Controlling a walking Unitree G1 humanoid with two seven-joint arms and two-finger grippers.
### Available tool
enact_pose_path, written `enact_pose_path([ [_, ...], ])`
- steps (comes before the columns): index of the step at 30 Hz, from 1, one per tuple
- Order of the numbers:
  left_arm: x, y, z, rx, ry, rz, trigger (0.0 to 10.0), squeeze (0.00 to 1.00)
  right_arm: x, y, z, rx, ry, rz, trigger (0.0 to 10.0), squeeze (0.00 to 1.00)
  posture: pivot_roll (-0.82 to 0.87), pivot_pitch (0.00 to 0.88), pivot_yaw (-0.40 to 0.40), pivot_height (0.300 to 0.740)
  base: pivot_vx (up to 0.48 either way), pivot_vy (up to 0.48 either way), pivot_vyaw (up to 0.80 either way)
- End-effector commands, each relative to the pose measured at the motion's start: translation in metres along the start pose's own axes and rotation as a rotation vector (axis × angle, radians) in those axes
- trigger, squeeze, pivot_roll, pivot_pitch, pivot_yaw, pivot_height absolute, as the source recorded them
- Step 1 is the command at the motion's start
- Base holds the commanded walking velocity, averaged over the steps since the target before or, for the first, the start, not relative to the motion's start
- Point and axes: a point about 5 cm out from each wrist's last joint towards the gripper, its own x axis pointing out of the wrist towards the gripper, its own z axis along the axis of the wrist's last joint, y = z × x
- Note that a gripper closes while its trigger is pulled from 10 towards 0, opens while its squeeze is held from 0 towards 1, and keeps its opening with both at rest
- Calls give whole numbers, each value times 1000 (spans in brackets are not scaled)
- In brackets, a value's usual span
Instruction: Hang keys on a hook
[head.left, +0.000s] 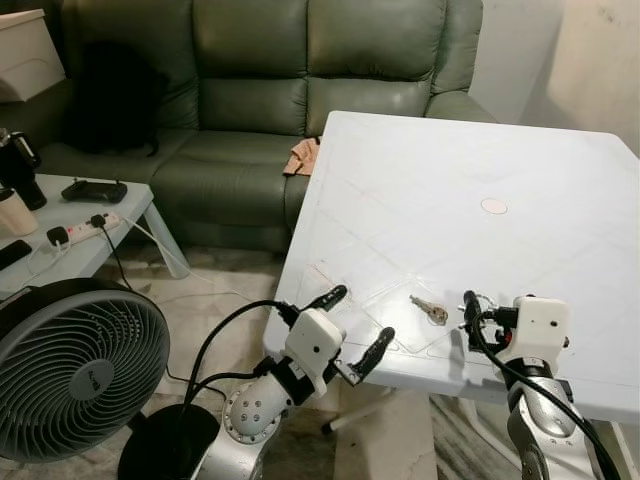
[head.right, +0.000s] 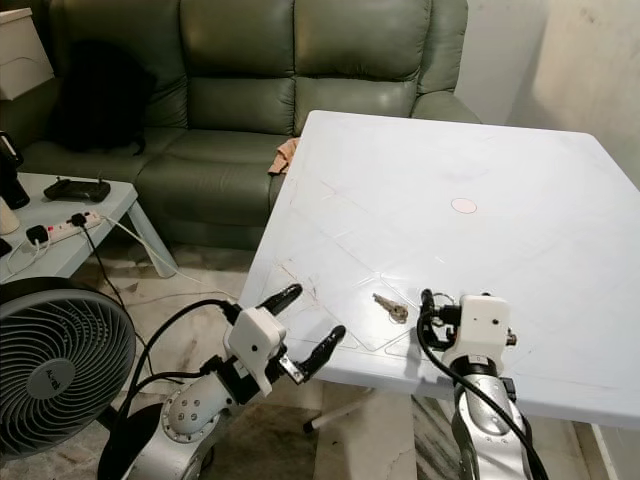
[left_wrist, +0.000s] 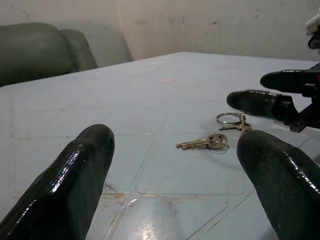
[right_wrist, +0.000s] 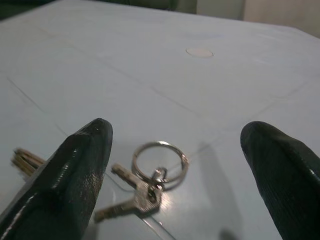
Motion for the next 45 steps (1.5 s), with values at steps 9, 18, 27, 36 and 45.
enact_pose_path([
  [9,-1,-2,2,-3,6,19,10000,0,6,1,4,-32,32,-5,10000,0,-41,29,-17,740,0,0,0],
  [18,-2,-1,2,-3,12,36,10000,0,11,11,-8,-55,100,-14,6157,0,-32,34,-21,740,0,0,0],
  [27,-3,-2,2,-5,19,50,10000,0,12,15,-18,-54,138,-23,4706,0,-27,47,-21,740,0,0,0],
  [36,-3,-1,2,0,24,57,10000,0,10,12,-21,-59,140,-32,1647,0,-29,50,-20,740,0,0,0],
  [45,-2,-1,3,3,22,62,10000,0,9,10,-19,-61,125,-39,1451,0,-33,50,-19,740,0,0,0],
])
